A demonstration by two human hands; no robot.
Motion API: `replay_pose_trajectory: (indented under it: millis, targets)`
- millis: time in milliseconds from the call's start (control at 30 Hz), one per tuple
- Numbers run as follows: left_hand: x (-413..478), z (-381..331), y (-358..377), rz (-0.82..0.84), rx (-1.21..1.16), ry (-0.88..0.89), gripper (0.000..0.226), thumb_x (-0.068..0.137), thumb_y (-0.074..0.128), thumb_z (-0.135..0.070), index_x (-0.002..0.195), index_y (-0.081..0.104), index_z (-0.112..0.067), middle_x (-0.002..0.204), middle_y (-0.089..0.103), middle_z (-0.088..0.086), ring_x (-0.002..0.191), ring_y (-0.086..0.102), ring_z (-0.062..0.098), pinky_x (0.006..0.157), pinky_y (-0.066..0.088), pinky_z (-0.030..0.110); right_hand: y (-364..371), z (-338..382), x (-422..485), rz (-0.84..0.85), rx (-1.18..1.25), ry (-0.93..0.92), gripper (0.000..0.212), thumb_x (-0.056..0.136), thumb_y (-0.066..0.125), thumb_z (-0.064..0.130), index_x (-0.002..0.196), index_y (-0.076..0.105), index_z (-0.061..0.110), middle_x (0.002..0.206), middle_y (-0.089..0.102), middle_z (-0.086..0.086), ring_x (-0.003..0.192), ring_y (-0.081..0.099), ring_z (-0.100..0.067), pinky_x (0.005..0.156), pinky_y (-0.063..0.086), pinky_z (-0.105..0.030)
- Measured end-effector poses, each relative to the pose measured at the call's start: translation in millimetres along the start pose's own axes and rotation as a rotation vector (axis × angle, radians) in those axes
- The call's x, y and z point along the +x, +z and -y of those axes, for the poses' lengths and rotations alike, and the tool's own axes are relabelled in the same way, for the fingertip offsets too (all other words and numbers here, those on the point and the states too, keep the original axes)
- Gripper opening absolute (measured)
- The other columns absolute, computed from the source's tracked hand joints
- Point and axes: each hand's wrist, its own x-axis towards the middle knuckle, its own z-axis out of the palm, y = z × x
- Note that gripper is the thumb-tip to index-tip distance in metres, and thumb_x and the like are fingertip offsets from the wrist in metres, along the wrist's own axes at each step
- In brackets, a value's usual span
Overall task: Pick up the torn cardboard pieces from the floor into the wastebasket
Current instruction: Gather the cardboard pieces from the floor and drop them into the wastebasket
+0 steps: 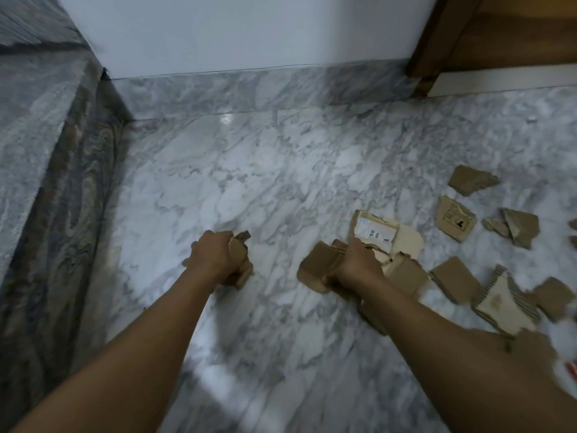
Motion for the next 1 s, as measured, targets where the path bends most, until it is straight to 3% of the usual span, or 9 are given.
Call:
replay_pose_trajectory:
  millis: [100,167,300,400,467,600,733,833,1000]
  targets:
    - [-3,3,-1,0.034,0.056,-0.082,0.017,0.072,0.059,-0.038,0.086,0.063,-0.031,0.109,0.045,0.005,0.105,0.049,0.035,0.055,0.049,0.035,1,-3,1,-0.017,-0.032,-0.014,0.100,0.058,0.096,0.030,0.139,0.040,0.012,0.133,0.055,-0.013,0.119,0.057,-0.033,0.091,0.053,-0.043]
    - [-5,8,-6,0.042,-0.031,-0.082,0.016,0.071,0.060,-0.037,0.086,0.063,-0.032,0.110,0.052,0.005,0.105,0.051,0.030,0.055,0.043,0.032,1,-4,2,-0.035,-0.032,-0.020,0.097,0.058,0.096,0.028,0.137,0.042,0.011,0.133,0.056,-0.014,0.120,0.056,-0.033,0.093,0.052,-0.043]
    - [-5,29,-33,-0.008,-0.513,-0.002,0.037,0.071,0.085,-0.023,0.105,0.071,-0.020,0.100,0.071,0.002,0.091,0.065,0.021,0.072,0.051,0.029,6,-2,5,-0.031,-0.022,-0.045,0.080,0.060,0.092,0.020,0.125,0.046,0.012,0.125,0.055,-0.016,0.117,0.055,-0.034,0.093,0.051,-0.045]
    - [-7,42,-65,-0.042,-0.778,0.021,0.038,0.064,0.092,-0.015,0.096,0.071,-0.014,0.092,0.072,0.004,0.087,0.069,0.025,0.065,0.055,0.030,13,2,8,-0.086,-0.055,-0.065,0.059,0.063,0.086,0.017,0.109,0.048,0.016,0.116,0.057,-0.013,0.112,0.055,-0.033,0.090,0.053,-0.047]
    - [-8,51,-84,0.071,-0.658,0.008,0.031,0.066,0.091,-0.012,0.089,0.071,-0.014,0.086,0.071,0.002,0.081,0.068,0.022,0.065,0.054,0.028,16,6,7,-0.104,-0.094,-0.075,0.050,0.066,0.081,0.017,0.101,0.045,0.019,0.110,0.056,-0.011,0.109,0.054,-0.033,0.087,0.053,-0.048]
    - [-26,73,-80,0.303,0.087,-0.065,0.033,0.060,0.092,-0.028,0.083,0.071,-0.018,0.081,0.070,0.000,0.078,0.067,0.019,0.070,0.055,0.032,17,9,6,-0.080,-0.150,-0.098,0.051,0.062,0.081,0.017,0.098,0.044,0.020,0.106,0.057,-0.009,0.107,0.054,-0.034,0.083,0.053,-0.046]
    - [-56,72,-36,0.142,0.020,-0.044,0.023,0.073,0.061,-0.037,0.078,0.069,-0.016,0.088,0.069,0.002,0.065,0.069,0.025,0.046,0.056,0.033,16,8,7,-0.081,-0.154,-0.108,0.052,0.062,0.081,0.018,0.097,0.044,0.021,0.103,0.056,-0.008,0.105,0.054,-0.033,0.082,0.054,-0.047]
    - [-58,76,-15,-0.043,0.145,0.068,0.033,0.083,0.045,-0.042,0.086,0.068,-0.019,0.097,0.066,-0.001,0.067,0.064,0.023,0.060,0.058,0.035,16,4,9,-0.074,-0.149,-0.108,0.050,0.064,0.080,0.018,0.097,0.044,0.020,0.102,0.055,-0.007,0.103,0.055,-0.032,0.081,0.054,-0.046]
    - [-56,87,-3,-0.030,0.244,0.073,0.020,0.085,0.056,-0.040,0.081,0.066,-0.024,0.083,0.067,0.001,0.074,0.064,0.024,0.064,0.051,0.030,19,4,6,-0.098,-0.142,-0.148,0.044,0.069,0.078,0.018,0.098,0.044,0.020,0.098,0.052,-0.004,0.104,0.055,-0.032,0.081,0.053,-0.045]
